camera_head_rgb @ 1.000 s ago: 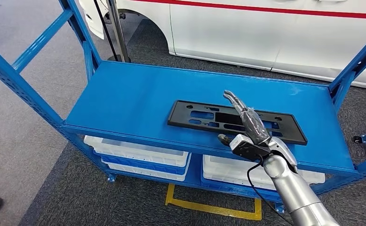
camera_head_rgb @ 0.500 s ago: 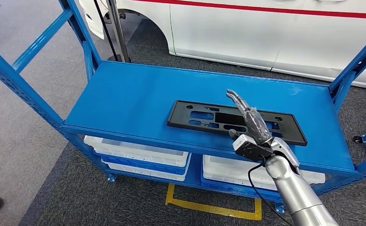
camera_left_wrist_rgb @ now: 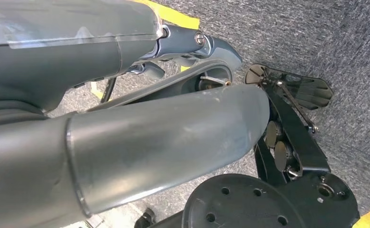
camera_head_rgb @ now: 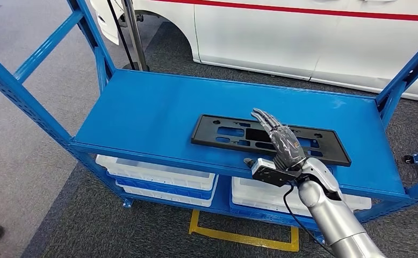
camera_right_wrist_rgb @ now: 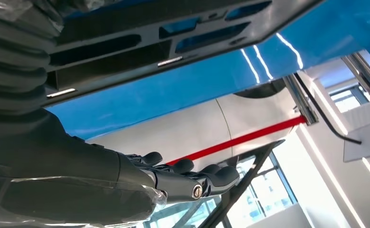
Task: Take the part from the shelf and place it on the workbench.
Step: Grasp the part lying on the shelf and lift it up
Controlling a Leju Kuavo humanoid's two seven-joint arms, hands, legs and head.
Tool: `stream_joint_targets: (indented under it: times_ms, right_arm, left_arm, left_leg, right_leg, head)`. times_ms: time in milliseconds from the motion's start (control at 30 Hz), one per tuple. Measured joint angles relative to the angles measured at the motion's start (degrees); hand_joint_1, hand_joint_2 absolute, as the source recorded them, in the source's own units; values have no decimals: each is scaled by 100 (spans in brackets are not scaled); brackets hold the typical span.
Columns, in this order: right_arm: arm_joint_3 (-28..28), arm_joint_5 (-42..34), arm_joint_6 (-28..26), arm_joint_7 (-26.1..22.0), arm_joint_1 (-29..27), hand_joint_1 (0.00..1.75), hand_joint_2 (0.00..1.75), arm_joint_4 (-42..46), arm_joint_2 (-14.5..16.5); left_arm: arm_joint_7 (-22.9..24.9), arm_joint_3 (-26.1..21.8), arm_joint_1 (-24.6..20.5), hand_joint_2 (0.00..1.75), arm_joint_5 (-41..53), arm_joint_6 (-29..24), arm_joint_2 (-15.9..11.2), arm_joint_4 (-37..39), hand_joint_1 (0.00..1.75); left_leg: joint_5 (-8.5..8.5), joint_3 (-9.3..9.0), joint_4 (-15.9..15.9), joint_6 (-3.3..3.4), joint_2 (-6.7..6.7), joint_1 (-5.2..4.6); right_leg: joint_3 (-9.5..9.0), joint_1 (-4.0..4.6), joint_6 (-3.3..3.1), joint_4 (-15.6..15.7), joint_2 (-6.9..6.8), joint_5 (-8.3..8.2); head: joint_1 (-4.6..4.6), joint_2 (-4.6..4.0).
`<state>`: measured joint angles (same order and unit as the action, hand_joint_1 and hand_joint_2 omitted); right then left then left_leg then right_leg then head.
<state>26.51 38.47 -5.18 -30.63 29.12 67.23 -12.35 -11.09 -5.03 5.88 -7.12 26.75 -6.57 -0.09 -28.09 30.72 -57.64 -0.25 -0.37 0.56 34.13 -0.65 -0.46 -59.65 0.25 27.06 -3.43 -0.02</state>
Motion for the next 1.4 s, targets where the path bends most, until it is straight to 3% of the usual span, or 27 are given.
stream_joint_targets:
  times_ms: [600, 933, 1267, 1300, 1333, 1400]
  right_arm:
    - [362, 306, -68, 194, 222, 0, 175, -505, 28]
    - [484, 1602, -1228, 1055, 377, 0, 175, -1034, 297]
    - [490, 3214, -2025, 1912, 598, 0, 175, -1935, 569]
    - [490, 3318, -2046, 1971, 612, 3, 175, -1995, 581]
    - [490, 3386, -2059, 2010, 623, 35, 175, -2043, 594]
    - [490, 3468, -2067, 2062, 648, 118, 175, -2120, 615]
  left_arm:
    - [15, 0, -17, 0, -16, 2, 4, 0, 0]
    - [47, 0, -37, 0, -93, -48, 35, 0, 0]
    - [62, 0, -41, 0, -201, -51, 74, 0, 0]
    - [62, 0, -41, 0, -205, -52, 76, 0, 0]
    - [62, 0, -41, 0, -209, -52, 77, 0, 0]
    - [62, 0, -42, 0, -217, -55, 79, 0, 0]
  left_leg:
    - [0, 1, 0, 0, -1, 0]
    - [0, 0, 0, 0, 0, 0]
    - [0, 0, 0, 0, 0, 0]
    - [0, 0, 0, 0, 0, 0]
    - [0, 0, 0, 0, 0, 0]
    - [0, 0, 0, 0, 0, 0]
  right_leg:
    - [-1, 0, 0, 0, -1, 0]
    - [0, 0, 0, 0, -1, 0]
    - [-1, 0, 0, 0, -1, 0]
    - [-1, 0, 0, 0, -1, 0]
    - [-1, 0, 0, 0, -1, 0]
    - [-1, 0, 0, 0, 0, 0]
  head:
    - [0, 0]
    - [0, 1]
    - [0, 1]
    - [0, 1]
    - [0, 1]
    - [0, 1]
